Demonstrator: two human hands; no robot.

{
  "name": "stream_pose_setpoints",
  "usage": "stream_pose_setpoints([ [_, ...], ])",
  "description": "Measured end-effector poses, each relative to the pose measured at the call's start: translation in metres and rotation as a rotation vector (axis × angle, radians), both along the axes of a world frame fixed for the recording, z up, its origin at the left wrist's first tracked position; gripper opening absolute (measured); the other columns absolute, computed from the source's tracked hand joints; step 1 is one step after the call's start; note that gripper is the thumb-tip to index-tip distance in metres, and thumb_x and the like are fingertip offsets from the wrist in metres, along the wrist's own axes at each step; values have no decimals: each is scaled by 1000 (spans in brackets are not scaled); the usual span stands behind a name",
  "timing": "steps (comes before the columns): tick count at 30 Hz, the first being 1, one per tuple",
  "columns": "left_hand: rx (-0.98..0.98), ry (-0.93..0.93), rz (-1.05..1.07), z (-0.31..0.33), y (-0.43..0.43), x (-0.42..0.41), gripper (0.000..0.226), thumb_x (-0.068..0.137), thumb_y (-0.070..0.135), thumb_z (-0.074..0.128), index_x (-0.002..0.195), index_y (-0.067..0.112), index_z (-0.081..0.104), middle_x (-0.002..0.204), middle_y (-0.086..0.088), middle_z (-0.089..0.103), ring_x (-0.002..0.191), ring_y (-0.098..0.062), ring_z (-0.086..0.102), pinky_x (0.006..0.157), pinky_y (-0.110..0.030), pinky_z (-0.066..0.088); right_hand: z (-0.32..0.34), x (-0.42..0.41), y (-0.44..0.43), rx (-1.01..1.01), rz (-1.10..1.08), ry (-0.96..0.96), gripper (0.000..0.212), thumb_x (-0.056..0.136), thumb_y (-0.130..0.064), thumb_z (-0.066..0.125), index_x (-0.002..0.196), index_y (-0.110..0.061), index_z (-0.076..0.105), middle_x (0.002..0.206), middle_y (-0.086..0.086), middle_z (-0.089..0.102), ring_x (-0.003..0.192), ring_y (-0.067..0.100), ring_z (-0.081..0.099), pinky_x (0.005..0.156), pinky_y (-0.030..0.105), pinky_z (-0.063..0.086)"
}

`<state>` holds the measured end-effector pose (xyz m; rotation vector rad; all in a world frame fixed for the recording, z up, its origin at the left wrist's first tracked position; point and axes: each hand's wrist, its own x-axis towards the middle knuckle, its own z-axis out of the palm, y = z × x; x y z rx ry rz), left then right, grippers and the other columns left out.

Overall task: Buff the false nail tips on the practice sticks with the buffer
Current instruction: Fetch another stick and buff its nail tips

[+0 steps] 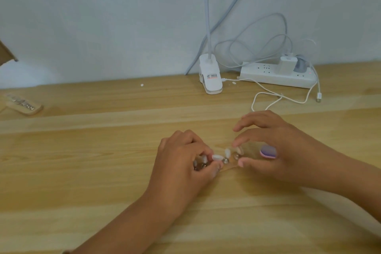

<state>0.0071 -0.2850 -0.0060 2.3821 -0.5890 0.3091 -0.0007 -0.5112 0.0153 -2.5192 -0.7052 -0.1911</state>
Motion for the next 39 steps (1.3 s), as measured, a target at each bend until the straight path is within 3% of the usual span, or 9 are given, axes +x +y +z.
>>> stream_pose_setpoints([
  [6,-19,10,6,3,-3,-2,10,68,33,69,70,24,73,77,14,59,81,-6,53,82,-12,27,-1,3,-3,71,-36,69,33,76,-53,66,98,-32,78,126,-26,53,134,-3,35,110,12,27],
  [10,-35,27,6,3,-2,-2,11,68,33,68,70,25,73,77,14,58,82,-6,53,82,-14,29,5,4,-10,107,-97,99,19,77,-29,81,94,-35,77,124,-26,56,129,-3,41,105,15,36],
  [14,-29,-11,-7,1,-2,-2,13,69,39,66,77,30,69,85,18,55,87,-3,50,87,-20,31,18,1,-8,212,-122,90,20,74,-36,80,93,-40,77,119,-29,61,125,-3,48,80,4,40],
  [19,-133,-76,-97,5,-2,-7,35,78,53,62,106,33,68,106,17,53,105,-8,51,94,-37,40,28,-15,9,284,-14,124,32,69,-53,68,99,-44,76,124,-30,58,130,-2,46,85,32,56],
  [23,-196,-196,-204,6,-2,-11,20,91,40,58,101,30,72,101,16,56,100,-11,55,85,-41,42,29,-21,21,340,42,83,33,72,-43,71,103,-34,78,121,-26,60,130,-5,44,93,7,43],
  [25,-189,-244,-204,6,-2,-12,17,91,33,58,96,27,73,95,14,56,94,-11,54,79,-39,43,32,-23,22,356,53,107,38,71,-42,73,108,-35,76,121,-27,61,129,-6,46,92,6,42],
  [28,-193,-272,-196,7,-3,-17,16,93,30,58,97,29,73,86,13,52,83,-10,52,73,-28,42,42,-18,6,223,22,261,58,68,-57,71,125,-54,61,119,-32,60,120,-3,53,92,23,53],
  [34,-325,-50,-309,11,-12,-41,14,97,28,51,93,32,64,63,17,42,51,2,34,54,-5,28,38,-10,-39,-306,-276,239,40,72,-70,53,105,-48,57,101,-26,56,96,-7,54,80,12,43],
  [39,-353,152,-327,8,-17,-45,19,97,34,47,85,28,61,52,14,36,43,-3,30,48,-9,26,16,-14,-32,-240,-237,197,16,91,-25,67,106,-30,70,95,-15,61,83,0,55,84,29,47],
])
